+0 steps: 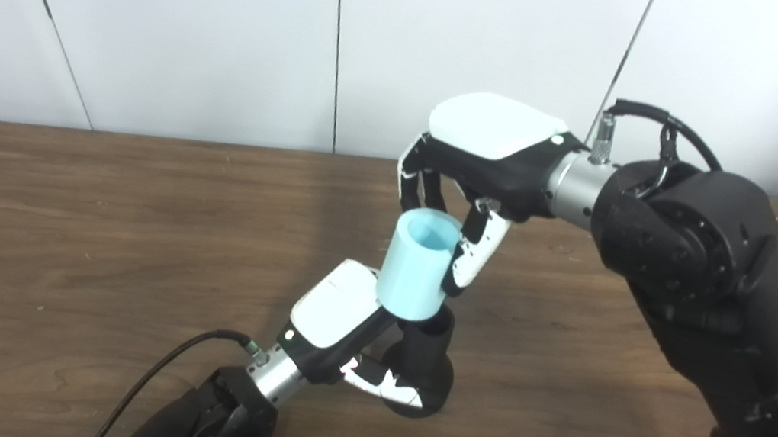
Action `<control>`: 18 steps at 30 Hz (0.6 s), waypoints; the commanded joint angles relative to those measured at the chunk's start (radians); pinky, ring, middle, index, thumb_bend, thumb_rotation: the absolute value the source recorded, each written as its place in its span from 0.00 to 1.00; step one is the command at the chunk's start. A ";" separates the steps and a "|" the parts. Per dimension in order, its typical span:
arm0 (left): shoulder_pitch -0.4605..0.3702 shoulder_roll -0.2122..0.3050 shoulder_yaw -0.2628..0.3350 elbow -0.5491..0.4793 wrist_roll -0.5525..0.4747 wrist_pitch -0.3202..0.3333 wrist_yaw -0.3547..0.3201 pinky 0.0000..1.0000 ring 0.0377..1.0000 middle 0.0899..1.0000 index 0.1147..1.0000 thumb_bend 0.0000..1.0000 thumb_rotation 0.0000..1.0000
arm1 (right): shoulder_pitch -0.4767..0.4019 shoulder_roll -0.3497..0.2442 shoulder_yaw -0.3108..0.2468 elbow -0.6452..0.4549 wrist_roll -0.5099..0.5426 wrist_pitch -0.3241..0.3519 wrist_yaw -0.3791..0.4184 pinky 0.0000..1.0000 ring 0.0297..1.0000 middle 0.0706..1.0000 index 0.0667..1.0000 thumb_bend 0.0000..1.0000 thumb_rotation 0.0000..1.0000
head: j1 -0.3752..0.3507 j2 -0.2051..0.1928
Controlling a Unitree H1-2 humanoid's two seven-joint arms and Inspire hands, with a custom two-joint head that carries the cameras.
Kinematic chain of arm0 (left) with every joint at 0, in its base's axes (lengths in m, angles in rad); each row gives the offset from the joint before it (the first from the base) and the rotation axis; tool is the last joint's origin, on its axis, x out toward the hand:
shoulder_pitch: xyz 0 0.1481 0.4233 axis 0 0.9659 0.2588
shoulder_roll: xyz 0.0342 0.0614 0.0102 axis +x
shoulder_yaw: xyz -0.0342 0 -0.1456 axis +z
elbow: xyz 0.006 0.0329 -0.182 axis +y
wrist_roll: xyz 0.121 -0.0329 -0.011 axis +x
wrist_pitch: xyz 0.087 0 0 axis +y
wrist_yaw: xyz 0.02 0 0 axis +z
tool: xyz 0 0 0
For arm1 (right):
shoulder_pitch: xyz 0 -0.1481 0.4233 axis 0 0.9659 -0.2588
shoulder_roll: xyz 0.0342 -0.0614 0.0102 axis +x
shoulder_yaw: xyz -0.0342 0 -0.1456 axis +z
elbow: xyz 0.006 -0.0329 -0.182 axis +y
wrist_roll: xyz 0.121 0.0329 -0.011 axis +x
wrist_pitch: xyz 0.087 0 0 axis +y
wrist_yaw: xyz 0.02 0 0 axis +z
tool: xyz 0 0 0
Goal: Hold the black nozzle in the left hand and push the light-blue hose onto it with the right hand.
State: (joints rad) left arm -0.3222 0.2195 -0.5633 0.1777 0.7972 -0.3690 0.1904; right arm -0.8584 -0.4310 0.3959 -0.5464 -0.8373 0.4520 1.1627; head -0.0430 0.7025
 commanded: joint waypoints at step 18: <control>0.097 0.043 -0.031 0.106 0.055 0.032 -0.049 0.37 0.38 0.32 0.28 0.61 0.36 | -0.085 -0.110 0.017 -0.027 0.113 0.018 0.107 0.05 0.12 0.43 0.44 0.53 0.00 | -0.006 0.002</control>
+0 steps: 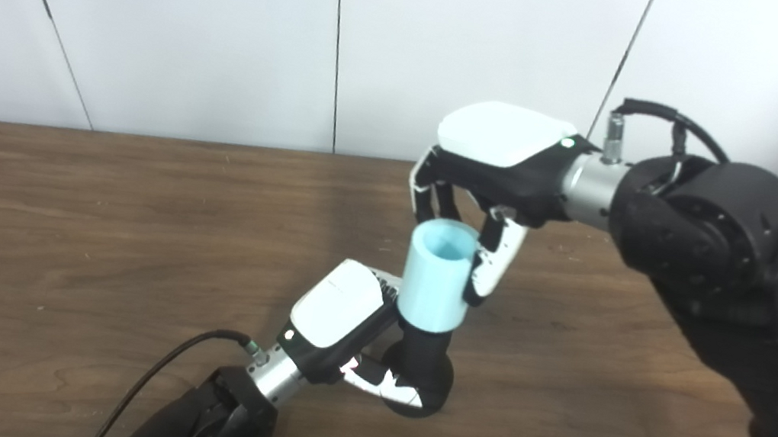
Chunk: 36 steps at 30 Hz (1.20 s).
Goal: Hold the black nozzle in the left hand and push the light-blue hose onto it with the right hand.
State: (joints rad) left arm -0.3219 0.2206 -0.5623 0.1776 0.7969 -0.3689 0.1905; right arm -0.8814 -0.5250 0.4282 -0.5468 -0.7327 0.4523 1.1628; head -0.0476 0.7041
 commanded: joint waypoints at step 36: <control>0.108 0.038 -0.014 0.081 0.044 0.048 -0.070 0.36 0.38 0.31 0.25 0.62 0.35 | 0.095 0.024 0.016 -0.114 -0.033 0.018 0.107 0.03 0.09 0.43 0.44 0.53 0.00 | 0.001 0.009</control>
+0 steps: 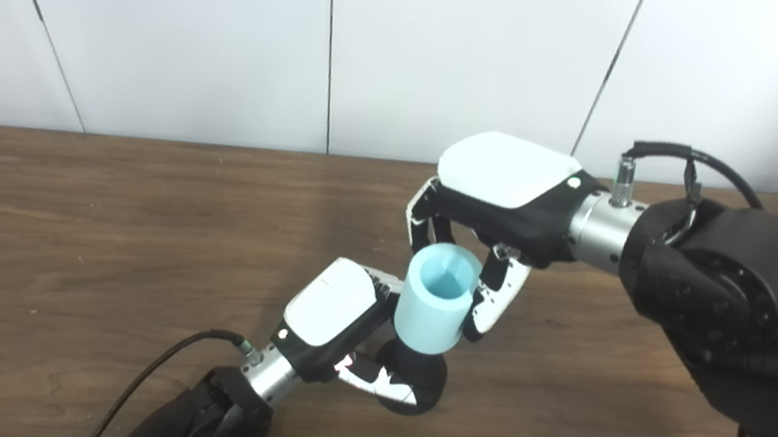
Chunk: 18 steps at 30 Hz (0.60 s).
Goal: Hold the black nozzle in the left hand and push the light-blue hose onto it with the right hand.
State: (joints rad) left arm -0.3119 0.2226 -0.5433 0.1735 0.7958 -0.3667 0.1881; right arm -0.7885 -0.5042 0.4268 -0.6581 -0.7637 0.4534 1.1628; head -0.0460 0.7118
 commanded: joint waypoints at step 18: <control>0.106 0.032 -0.029 0.077 0.033 0.048 -0.076 0.36 0.38 0.31 0.27 0.62 0.35 | 0.029 0.024 0.104 -0.019 -0.168 0.017 0.107 0.03 0.09 0.43 0.44 0.53 0.00 | 0.000 0.005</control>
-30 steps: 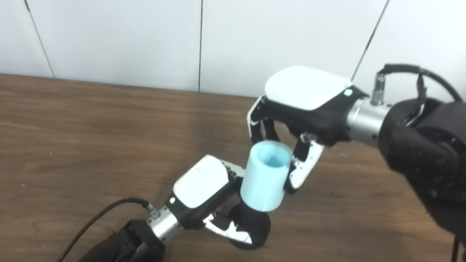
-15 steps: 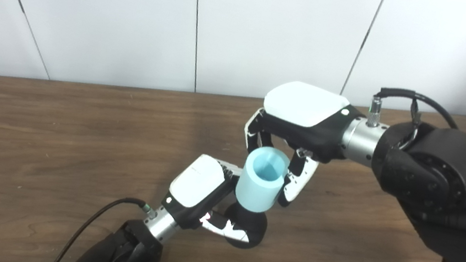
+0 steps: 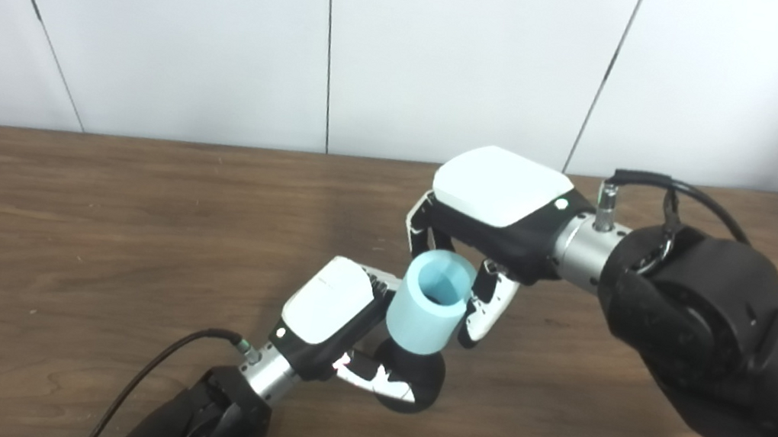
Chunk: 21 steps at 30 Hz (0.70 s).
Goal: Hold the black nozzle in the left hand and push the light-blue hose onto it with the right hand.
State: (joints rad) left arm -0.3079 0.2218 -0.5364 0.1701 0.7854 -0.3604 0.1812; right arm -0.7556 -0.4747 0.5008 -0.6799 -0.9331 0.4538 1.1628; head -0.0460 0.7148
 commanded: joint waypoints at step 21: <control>0.087 0.041 -0.049 0.087 0.009 0.032 -0.107 0.37 0.39 0.33 0.29 0.62 0.35 | -0.039 0.000 0.064 0.065 0.048 0.016 0.107 0.02 0.09 0.43 0.44 0.53 0.00 | -0.001 0.003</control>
State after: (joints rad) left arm -0.3109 0.2270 -0.5416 0.1700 0.7500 -0.3613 0.1608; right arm -0.7848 -0.4785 0.5471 -0.6318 -0.9152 0.4539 1.1628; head -0.0460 0.7179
